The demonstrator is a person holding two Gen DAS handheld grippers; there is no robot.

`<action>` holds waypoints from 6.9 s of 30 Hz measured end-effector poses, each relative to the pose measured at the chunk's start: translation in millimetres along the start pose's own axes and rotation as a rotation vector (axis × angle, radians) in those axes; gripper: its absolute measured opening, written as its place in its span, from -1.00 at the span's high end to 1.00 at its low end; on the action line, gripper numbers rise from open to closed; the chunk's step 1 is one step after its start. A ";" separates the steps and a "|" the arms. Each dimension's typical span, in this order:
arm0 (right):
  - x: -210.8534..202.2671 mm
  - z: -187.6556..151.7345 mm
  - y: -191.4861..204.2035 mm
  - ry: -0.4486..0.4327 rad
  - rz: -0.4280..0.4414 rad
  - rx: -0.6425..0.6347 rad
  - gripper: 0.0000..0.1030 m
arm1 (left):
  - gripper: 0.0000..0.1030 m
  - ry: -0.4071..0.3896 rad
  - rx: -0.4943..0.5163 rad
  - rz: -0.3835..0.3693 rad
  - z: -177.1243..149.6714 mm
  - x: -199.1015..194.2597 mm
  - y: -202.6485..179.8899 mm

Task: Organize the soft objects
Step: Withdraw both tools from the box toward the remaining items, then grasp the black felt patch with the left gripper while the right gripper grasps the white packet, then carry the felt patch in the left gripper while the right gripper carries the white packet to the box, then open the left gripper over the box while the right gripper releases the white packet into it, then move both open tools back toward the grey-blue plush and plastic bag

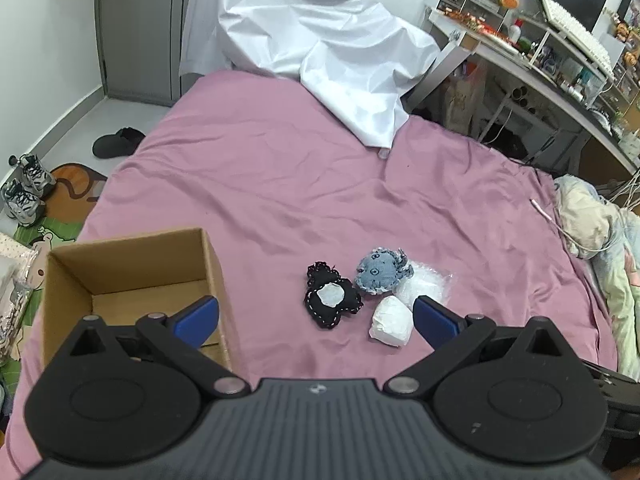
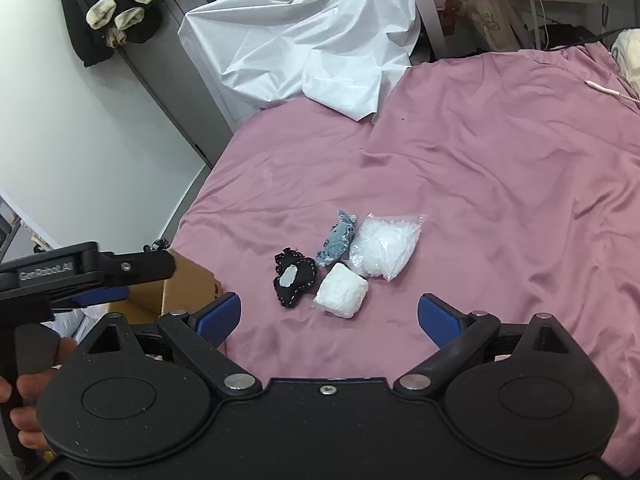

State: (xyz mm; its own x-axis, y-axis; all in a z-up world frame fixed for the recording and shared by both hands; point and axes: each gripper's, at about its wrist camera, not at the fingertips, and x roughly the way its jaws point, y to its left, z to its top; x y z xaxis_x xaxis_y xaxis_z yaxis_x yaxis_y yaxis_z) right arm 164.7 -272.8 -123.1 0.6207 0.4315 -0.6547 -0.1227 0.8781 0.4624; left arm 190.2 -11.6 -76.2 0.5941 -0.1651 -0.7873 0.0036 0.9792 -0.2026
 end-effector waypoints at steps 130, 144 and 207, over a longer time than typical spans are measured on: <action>2.6 9.2 83.5 -0.061 0.126 -0.038 0.35 | 0.26 -0.182 -0.177 0.034 0.7 -63.9 48.2; 16.3 3.0 131.6 -0.025 0.158 -0.109 0.35 | 0.25 -0.162 -0.240 0.077 -15.0 -59.7 107.3; 6.0 3.9 69.2 -0.102 0.076 -0.047 -1.00 | -0.87 -0.150 -0.114 0.090 -16.6 -49.0 57.8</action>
State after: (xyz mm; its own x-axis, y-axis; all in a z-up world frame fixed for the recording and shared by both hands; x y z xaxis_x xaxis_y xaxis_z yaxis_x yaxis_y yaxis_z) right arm 163.0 -210.3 -92.6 0.6838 0.4755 -0.5535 -0.2066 0.8537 0.4781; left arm 147.9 51.1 -59.0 0.7010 -0.0493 -0.7114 -0.1416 0.9681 -0.2066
